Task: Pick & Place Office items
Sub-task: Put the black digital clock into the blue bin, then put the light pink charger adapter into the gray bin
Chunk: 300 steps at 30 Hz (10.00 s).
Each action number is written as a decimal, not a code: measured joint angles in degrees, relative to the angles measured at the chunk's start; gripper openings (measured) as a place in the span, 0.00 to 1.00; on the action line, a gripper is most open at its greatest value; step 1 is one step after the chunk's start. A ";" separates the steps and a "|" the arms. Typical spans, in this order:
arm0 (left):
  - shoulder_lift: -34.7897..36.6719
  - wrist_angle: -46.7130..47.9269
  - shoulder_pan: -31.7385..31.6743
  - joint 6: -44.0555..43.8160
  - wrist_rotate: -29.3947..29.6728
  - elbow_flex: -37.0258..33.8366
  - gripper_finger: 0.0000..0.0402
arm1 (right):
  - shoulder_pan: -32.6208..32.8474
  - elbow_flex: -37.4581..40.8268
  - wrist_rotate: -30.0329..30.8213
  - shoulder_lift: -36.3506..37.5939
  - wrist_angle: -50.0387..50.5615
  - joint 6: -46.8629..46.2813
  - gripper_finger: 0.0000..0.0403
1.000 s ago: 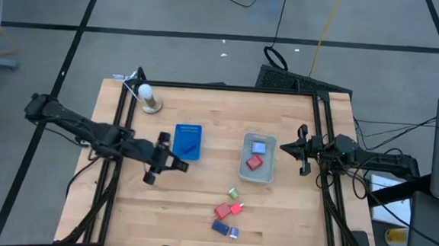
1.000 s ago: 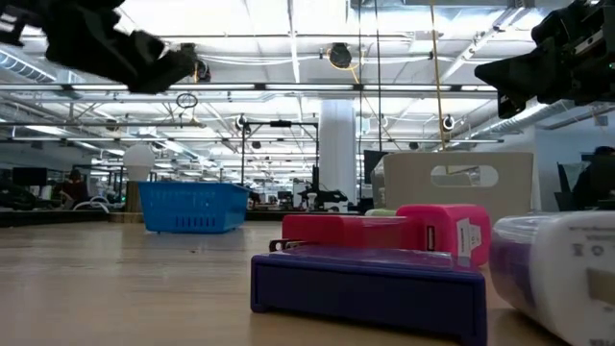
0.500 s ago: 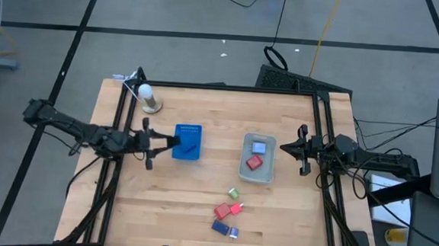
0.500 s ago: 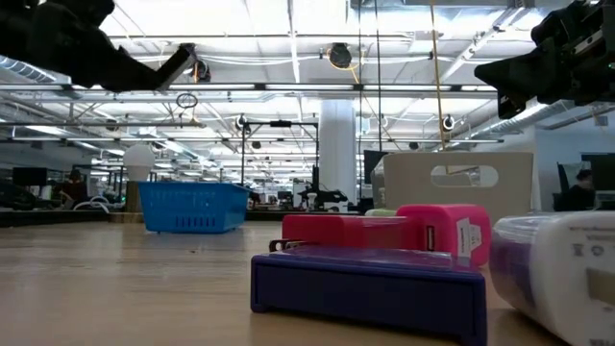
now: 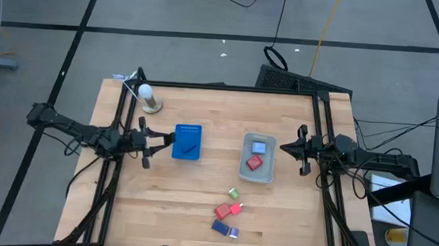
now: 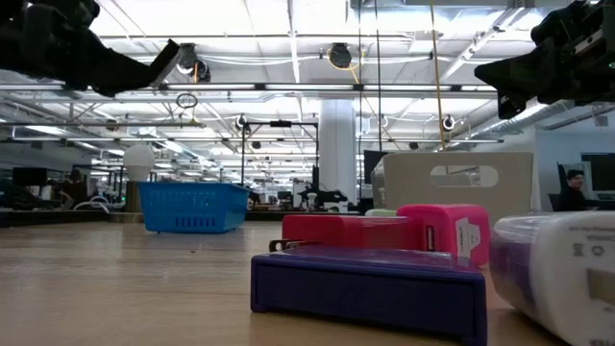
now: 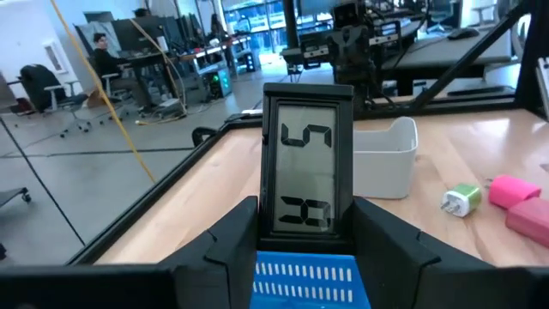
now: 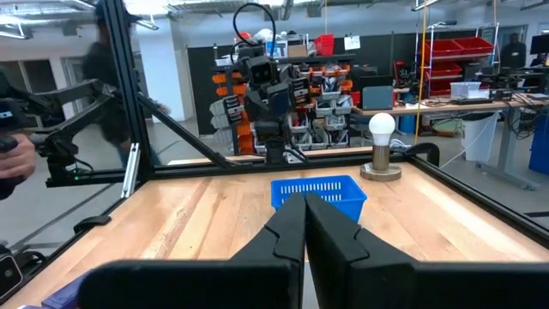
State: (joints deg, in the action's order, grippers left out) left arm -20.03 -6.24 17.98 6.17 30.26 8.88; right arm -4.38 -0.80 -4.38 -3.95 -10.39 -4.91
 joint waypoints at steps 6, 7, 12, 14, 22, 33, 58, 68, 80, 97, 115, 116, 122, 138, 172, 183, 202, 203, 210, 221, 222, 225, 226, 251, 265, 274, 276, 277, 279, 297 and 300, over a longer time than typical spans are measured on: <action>3.76 -0.52 -0.02 0.10 1.42 -3.92 0.39 | 0.00 -0.01 0.01 0.00 -0.02 0.01 0.01; 4.34 -1.31 -0.02 0.09 1.42 -4.70 0.39 | -0.01 0.00 0.01 0.00 -0.02 0.02 0.01; 6.54 -4.67 -0.02 0.51 1.47 -8.16 0.39 | 0.00 -0.01 0.00 0.00 -0.02 0.02 0.01; 6.78 -4.15 -0.23 0.34 1.55 -8.15 0.40 | -0.01 -0.01 0.00 0.00 0.00 0.02 0.01; 6.84 -4.35 -1.42 -0.27 1.29 -8.06 0.39 | 0.00 -0.02 0.02 0.00 0.51 0.02 0.01; 6.84 -5.12 -1.46 -0.83 0.76 -8.04 0.40 | -0.01 -0.01 0.02 0.02 0.82 0.01 0.01; 3.60 -8.93 -1.46 -3.77 2.06 4.38 0.39 | -0.01 -0.02 0.07 0.02 0.81 0.00 0.01; -9.58 11.21 -1.79 -8.27 6.31 23.64 0.39 | -0.02 -0.02 0.07 0.02 0.83 0.00 0.01; -24.48 29.11 -12.43 -15.01 0.30 36.05 0.39 | 0.00 0.00 0.07 0.02 0.81 0.00 0.01; -47.58 34.00 -26.41 -17.00 -21.41 36.13 0.39 | -0.01 -0.02 0.07 0.02 0.83 0.02 0.01; -64.72 34.18 -32.17 -15.86 -27.74 36.13 0.39 | -0.01 -0.02 0.07 0.01 0.83 0.20 0.01; -65.18 33.85 -32.15 -15.69 -27.82 36.13 0.39 | 0.00 0.00 0.07 0.02 0.83 0.20 0.01; -66.62 33.05 -32.15 -15.03 -28.31 36.16 0.39 | 0.00 -0.02 0.07 0.00 0.83 0.20 0.01; -66.80 31.67 -31.24 -13.89 -29.35 36.18 0.52 | -0.01 -0.02 0.07 0.00 0.98 0.17 0.01; -39.94 42.34 -20.66 -7.37 -23.96 52.20 0.27 | -0.01 -0.02 -0.15 -0.31 1.97 0.17 0.01; -22.69 34.71 -12.94 -3.24 -20.19 44.26 0.02 | 0.00 -0.02 -0.15 -0.35 2.00 0.20 0.01; -1.90 7.06 -12.63 2.73 -24.26 13.35 0.01 | 0.00 -0.02 -0.15 -0.50 2.03 0.11 0.01; -1.14 6.08 -12.63 2.69 -24.26 11.83 0.01 | 0.00 -0.02 -0.15 -0.50 2.03 0.11 0.01; 1.59 0.17 -13.47 2.45 -24.22 3.23 0.01 | -0.01 -0.01 -0.15 -0.50 2.03 0.05 0.01; 2.49 -4.81 -17.36 -0.94 -24.26 -3.80 0.01 | -0.02 -0.02 -0.13 -0.50 2.05 0.17 0.01; 2.49 -4.89 -17.62 -1.20 -24.29 -4.26 0.01 | 0.00 -0.02 -0.13 -0.50 2.04 0.19 0.01; 2.51 -7.06 -18.31 -1.77 -24.33 -5.99 0.02 | -0.01 0.00 -0.13 -0.50 2.05 0.35 0.01; 2.49 -7.67 -18.47 -1.79 -24.33 -6.63 0.02 | -0.02 -0.02 -0.13 -0.50 2.05 0.54 0.01; 2.42 -7.41 -19.85 -4.41 -24.28 -8.02 0.02 | 4.61 -14.27 4.59 -21.51 -0.06 2.93 0.01; 2.42 -7.19 -19.85 -5.66 -24.22 -7.98 0.04 | 15.84 -38.09 9.07 -54.48 13.04 5.69 0.37; 2.41 -6.62 -19.85 -5.90 -24.11 -7.98 0.02 | 26.74 -48.43 12.88 -68.60 15.40 9.40 0.54; 2.42 -6.61 -19.85 -6.34 -23.89 -7.98 0.04 | 28.55 -50.05 13.62 -71.39 15.56 9.70 0.54; 2.42 -6.45 -19.85 -6.67 -23.77 -7.98 0.05 | 29.05 -50.86 13.55 -72.72 15.49 9.61 0.54; 2.40 -6.28 -19.85 -7.33 -23.74 -7.98 0.05 | 29.66 -52.48 13.43 -75.61 15.28 8.01 0.54; 2.40 -5.91 -19.85 -7.86 -23.61 -7.98 0.06 | 31.12 -63.19 4.36 -96.04 23.42 10.76 0.54; 2.42 -5.93 -19.85 -8.06 -23.61 -7.98 0.06 | 31.15 -64.15 2.31 -97.45 23.83 12.61 0.54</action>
State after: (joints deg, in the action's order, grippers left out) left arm -17.61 -12.17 -1.87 -1.88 6.66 0.91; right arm 26.76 -64.95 -2.08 -101.39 13.43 7.70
